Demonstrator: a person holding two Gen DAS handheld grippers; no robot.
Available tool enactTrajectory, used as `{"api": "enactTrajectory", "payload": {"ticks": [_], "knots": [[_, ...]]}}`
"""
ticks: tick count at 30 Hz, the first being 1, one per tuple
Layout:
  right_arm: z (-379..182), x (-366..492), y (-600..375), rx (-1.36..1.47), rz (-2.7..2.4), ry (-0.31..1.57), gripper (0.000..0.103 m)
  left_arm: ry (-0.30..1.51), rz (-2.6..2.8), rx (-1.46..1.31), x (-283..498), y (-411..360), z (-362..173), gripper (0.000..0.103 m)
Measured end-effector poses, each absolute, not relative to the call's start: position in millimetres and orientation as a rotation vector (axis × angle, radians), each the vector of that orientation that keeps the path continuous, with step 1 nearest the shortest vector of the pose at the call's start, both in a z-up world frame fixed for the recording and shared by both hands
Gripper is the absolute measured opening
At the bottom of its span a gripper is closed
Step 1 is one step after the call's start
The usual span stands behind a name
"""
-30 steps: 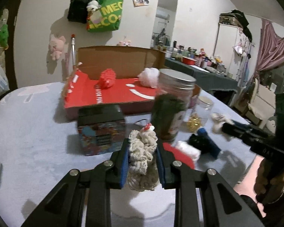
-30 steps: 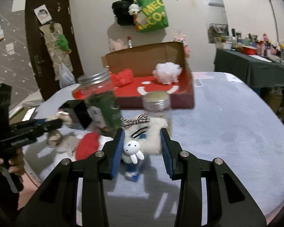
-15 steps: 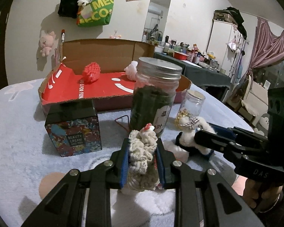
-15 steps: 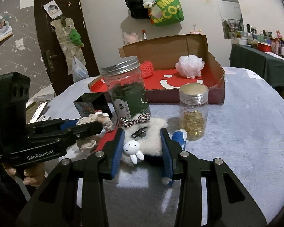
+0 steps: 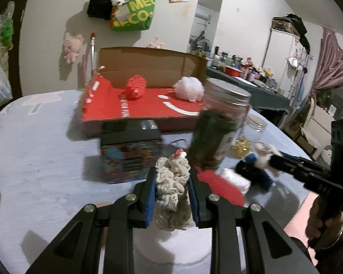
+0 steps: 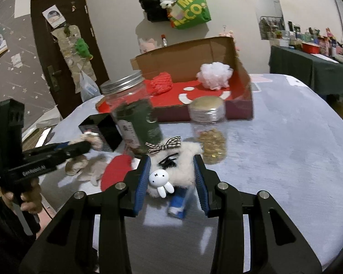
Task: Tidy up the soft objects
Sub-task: 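Carry the bunny keychain and rope toy over the cardboard box with both tools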
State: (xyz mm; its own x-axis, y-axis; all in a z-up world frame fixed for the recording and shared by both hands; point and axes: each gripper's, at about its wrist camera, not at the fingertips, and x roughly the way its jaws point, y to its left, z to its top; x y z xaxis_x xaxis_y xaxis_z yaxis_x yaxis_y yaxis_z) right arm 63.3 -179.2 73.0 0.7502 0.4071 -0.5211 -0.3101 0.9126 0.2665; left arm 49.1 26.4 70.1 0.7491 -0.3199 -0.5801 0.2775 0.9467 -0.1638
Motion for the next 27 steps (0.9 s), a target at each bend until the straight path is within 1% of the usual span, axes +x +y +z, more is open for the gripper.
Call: {"api": "enactTrajectory", "payload": {"ticks": [16,27], "knots": [[66.1,69.4,-220.3,0.161,0.318,0.662,0.036,0.672,-0.201,-0.099,51.7,90.8,68.7,0.027],[64.4,95.2,-239.5,0.118,0.322,0.698,0.036,0.682,-0.229,-0.032,81.8,111.3,63.6,0.027]]}}
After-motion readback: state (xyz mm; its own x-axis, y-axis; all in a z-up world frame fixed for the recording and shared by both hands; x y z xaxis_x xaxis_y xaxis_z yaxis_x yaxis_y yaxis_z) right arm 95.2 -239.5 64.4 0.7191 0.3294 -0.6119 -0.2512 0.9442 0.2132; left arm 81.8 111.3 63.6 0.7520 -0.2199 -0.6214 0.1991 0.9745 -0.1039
